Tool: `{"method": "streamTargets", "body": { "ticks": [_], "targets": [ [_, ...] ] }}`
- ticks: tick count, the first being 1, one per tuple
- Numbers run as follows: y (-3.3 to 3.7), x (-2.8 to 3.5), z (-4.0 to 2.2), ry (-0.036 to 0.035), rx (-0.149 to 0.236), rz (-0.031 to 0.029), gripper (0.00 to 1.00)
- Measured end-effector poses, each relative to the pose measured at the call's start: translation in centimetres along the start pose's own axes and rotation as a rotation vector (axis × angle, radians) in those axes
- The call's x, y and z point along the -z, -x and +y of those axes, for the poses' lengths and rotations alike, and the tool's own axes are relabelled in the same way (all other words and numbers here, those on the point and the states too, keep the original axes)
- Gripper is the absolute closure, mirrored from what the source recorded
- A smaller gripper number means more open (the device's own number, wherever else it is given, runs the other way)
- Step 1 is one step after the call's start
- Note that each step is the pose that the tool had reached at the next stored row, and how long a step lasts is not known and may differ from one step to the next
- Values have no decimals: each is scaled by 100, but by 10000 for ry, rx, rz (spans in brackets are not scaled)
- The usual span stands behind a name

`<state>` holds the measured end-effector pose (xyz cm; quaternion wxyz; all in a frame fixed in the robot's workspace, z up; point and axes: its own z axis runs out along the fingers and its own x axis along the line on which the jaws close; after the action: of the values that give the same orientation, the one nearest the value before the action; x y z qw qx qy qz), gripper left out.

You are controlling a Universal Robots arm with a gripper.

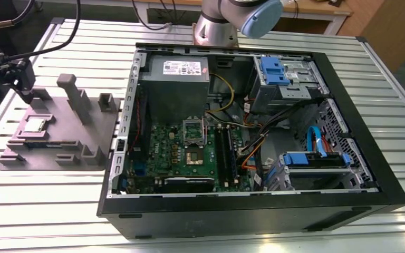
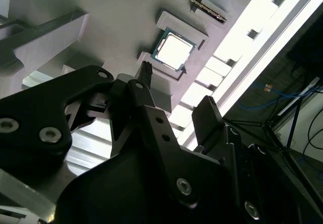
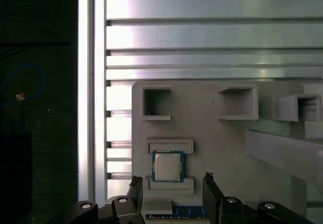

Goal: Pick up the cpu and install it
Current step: 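Pick up the cpu and move it towards the insertion slot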

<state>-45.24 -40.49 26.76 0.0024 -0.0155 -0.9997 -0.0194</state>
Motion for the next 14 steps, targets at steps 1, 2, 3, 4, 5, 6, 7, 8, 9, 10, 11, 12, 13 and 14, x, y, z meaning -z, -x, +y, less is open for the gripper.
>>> {"method": "streamTargets", "body": {
  "ticks": [1, 2, 3, 4, 5, 6, 7, 8, 9, 10, 11, 12, 13, 14],
  "targets": [
    [0, -3, 0, -1, 0, 1, 41],
    [0, -7, 0, 0, 0, 1, 41],
    [0, -12, -1, 0, 0, 1, 41],
    [0, -17, -1, 0, 0, 0, 41],
    [0, -24, -4, -1, 1, 2, 41],
    [1, -35, -8, 0, 2, 0, 41],
    [2, -48, -14, 0, 2, 0, 41],
    [1, -62, -21, -1, 1, 1, 41],
    [2, -77, -28, -1, 1, 1, 41],
    [2, -89, -32, -1, 1, 0, 41],
    [1, -101, -35, 1, 0, -3, 41],
    [1, -115, -37, 1, -1, -7, 41],
    [1, -135, -40, 0, 1, -9, 41],
    [1, -152, -41, -1, 1, -9, 41]
  ]
}}
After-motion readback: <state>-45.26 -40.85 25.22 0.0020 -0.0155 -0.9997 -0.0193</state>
